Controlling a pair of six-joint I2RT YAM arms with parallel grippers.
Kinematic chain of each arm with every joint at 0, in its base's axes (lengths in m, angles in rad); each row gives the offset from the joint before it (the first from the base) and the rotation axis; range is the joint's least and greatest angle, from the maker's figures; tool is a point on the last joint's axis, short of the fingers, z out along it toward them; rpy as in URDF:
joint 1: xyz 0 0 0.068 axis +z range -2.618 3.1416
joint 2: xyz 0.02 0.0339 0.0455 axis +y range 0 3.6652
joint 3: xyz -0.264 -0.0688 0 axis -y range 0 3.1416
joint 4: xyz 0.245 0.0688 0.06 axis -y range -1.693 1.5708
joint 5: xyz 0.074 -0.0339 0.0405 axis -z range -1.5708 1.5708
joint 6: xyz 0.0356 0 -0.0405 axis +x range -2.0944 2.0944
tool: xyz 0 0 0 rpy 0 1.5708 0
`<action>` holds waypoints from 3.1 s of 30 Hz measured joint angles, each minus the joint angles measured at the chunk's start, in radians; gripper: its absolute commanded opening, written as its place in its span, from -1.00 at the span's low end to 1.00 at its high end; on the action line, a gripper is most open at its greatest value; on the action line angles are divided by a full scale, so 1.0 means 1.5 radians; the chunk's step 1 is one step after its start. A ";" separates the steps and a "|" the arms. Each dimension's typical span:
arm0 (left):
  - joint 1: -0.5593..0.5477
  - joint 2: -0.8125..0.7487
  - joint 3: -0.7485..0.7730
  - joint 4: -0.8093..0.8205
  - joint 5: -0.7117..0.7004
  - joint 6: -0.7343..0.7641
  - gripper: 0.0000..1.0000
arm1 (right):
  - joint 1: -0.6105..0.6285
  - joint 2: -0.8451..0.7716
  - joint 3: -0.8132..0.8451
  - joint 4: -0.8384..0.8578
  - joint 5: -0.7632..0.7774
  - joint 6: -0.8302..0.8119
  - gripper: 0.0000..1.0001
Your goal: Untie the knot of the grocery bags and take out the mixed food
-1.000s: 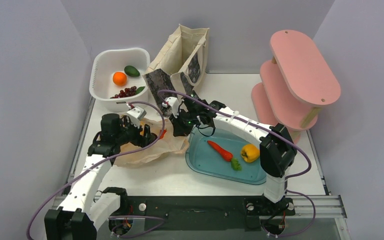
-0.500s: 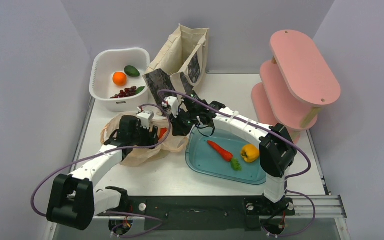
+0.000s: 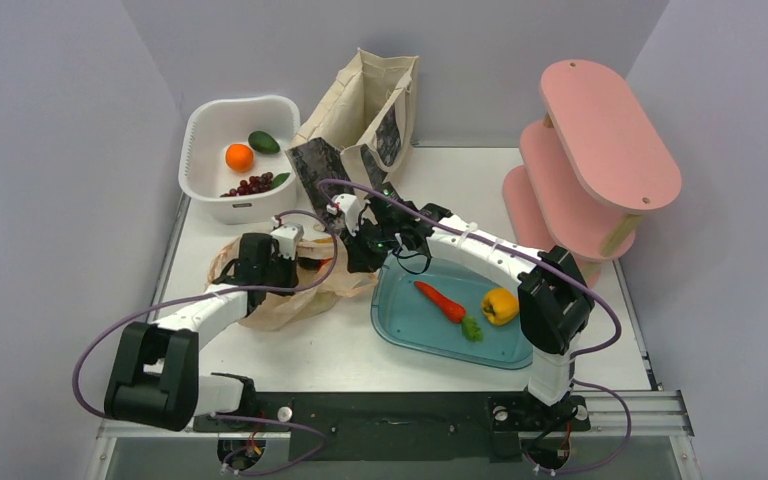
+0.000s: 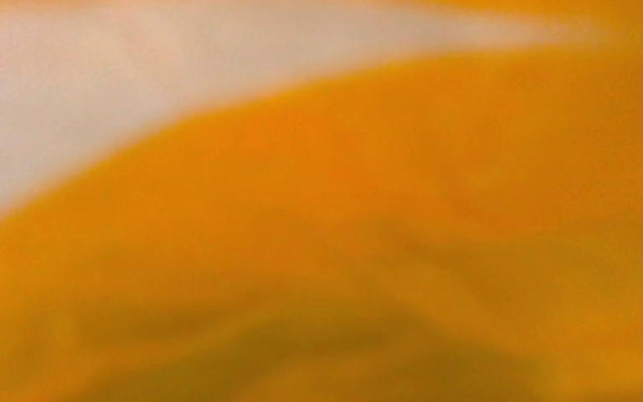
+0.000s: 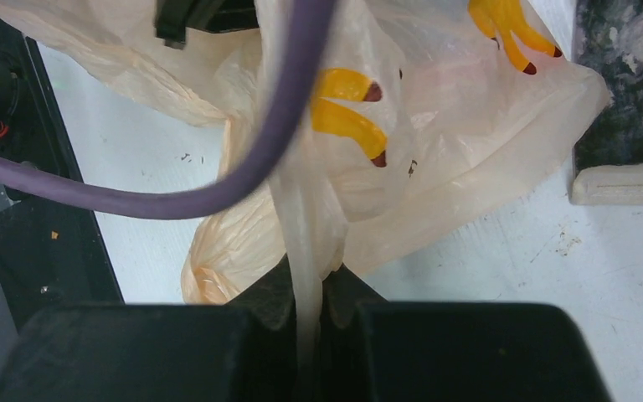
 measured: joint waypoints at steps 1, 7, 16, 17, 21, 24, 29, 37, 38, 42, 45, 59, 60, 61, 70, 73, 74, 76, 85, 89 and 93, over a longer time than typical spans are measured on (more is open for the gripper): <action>0.007 -0.016 -0.008 0.002 0.010 0.003 -1.00 | 0.000 0.000 0.000 0.001 0.000 0.000 -1.00; 0.015 -0.181 -0.031 -0.005 0.073 0.032 -0.27 | 0.000 0.000 0.000 0.004 0.000 0.000 -1.00; 0.015 -0.219 -0.031 0.004 0.115 -0.022 0.05 | 0.000 0.000 0.000 0.005 -0.004 0.007 -1.00; 0.012 -0.209 -0.031 0.014 0.109 -0.038 0.06 | 0.000 0.000 0.000 0.006 -0.006 0.010 -1.00; -0.010 -0.142 -0.028 0.048 0.057 -0.096 0.07 | 0.000 0.000 0.003 0.009 -0.017 0.024 -1.00; -0.019 -0.077 -0.021 0.080 0.013 -0.148 0.07 | 0.000 0.000 0.011 0.011 -0.026 0.035 -1.00; -0.027 -0.022 -0.021 0.164 -0.036 -0.208 0.08 | 0.000 0.002 0.022 0.013 -0.041 0.043 -1.00; -0.038 0.046 -0.025 0.317 -0.060 -0.240 0.10 | -0.005 0.037 0.055 0.010 -0.077 0.082 -1.00; -0.038 0.060 -0.025 0.333 -0.062 -0.243 0.11 | -0.006 0.043 0.057 0.009 -0.081 0.088 -1.00; -0.042 0.124 -0.020 0.361 -0.068 -0.258 0.17 | -0.009 0.051 0.058 0.006 -0.091 0.098 -1.00; -0.056 0.165 0.006 0.355 -0.087 -0.264 0.19 | -0.009 0.053 0.058 0.006 -0.095 0.101 -1.00; -0.072 0.214 0.015 0.425 -0.083 -0.258 -0.49 | -0.019 0.053 0.059 -0.001 -0.103 0.103 -1.00; -0.072 0.209 0.012 0.429 -0.075 -0.255 -0.51 | -0.021 0.053 0.059 -0.002 -0.105 0.103 -1.00; -0.072 0.199 0.007 0.431 -0.065 -0.248 -0.59 | -0.022 0.053 0.060 -0.003 -0.107 0.103 -1.00; -0.049 -0.005 -0.048 0.392 0.016 -0.210 -0.96 | -0.044 0.055 0.067 -0.006 -0.113 0.113 -1.00; -0.024 -0.064 -0.054 0.343 0.037 -0.209 -0.96 | -0.049 0.055 0.068 -0.006 -0.114 0.116 -1.00; -0.017 -0.082 -0.054 0.323 0.042 -0.208 -0.96 | -0.050 0.055 0.069 -0.006 -0.115 0.117 -1.00; -0.004 -0.117 -0.054 0.280 0.057 -0.197 -0.96 | -0.054 0.055 0.069 -0.006 -0.117 0.122 -1.00; 0.046 -0.311 -0.052 0.026 0.228 -0.062 -0.96 | -0.062 0.055 0.072 0.014 -0.125 0.164 -1.00; 0.046 -0.397 -0.029 -0.070 0.322 -0.006 -0.96 | -0.062 0.055 0.074 0.019 -0.124 0.167 -1.00; 0.046 -0.402 0.051 -0.107 0.353 -0.017 -0.96 | -0.062 0.055 0.074 0.018 -0.121 0.155 -1.00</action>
